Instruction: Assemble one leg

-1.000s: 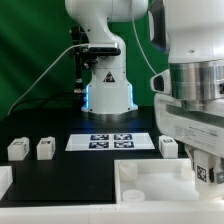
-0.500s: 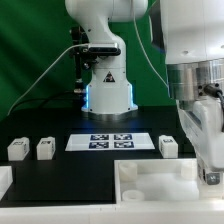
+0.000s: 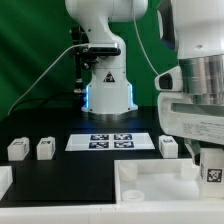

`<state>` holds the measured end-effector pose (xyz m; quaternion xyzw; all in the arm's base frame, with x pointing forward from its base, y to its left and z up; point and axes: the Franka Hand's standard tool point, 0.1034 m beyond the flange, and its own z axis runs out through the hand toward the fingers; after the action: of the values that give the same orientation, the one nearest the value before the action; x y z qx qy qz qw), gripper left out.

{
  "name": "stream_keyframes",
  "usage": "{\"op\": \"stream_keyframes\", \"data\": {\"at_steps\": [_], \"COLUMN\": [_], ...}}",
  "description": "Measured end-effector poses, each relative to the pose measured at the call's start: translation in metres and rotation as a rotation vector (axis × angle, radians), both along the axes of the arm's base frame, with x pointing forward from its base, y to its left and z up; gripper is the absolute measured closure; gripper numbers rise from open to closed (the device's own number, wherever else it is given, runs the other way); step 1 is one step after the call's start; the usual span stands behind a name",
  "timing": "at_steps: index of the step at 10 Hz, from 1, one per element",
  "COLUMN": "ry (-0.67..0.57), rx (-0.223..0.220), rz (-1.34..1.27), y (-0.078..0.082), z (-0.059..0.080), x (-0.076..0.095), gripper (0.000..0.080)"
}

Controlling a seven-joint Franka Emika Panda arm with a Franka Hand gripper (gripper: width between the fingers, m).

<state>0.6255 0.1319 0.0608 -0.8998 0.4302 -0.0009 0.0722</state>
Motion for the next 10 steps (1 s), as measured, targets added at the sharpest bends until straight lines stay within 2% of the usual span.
{"op": "stream_keyframes", "data": {"at_steps": [3,4,5,7,9,10], "ry": [-0.031,-0.022,-0.026,-0.030,-0.023,0.001], "rx": [-0.025,-0.063,-0.082,-0.079,-0.079,-0.078], "rz": [0.252,0.466,0.583,0.530,0.471,0.332], "y": [-0.002,-0.004,-0.004,-0.004,-0.007,-0.013], "z": [0.000,0.002,0.004,0.003,0.002,0.001], "x": [0.001,0.004,0.012,0.012,0.012,0.011], "gripper": [0.0150,0.0150,0.0150,0.0150,0.0423,0.0503]}}
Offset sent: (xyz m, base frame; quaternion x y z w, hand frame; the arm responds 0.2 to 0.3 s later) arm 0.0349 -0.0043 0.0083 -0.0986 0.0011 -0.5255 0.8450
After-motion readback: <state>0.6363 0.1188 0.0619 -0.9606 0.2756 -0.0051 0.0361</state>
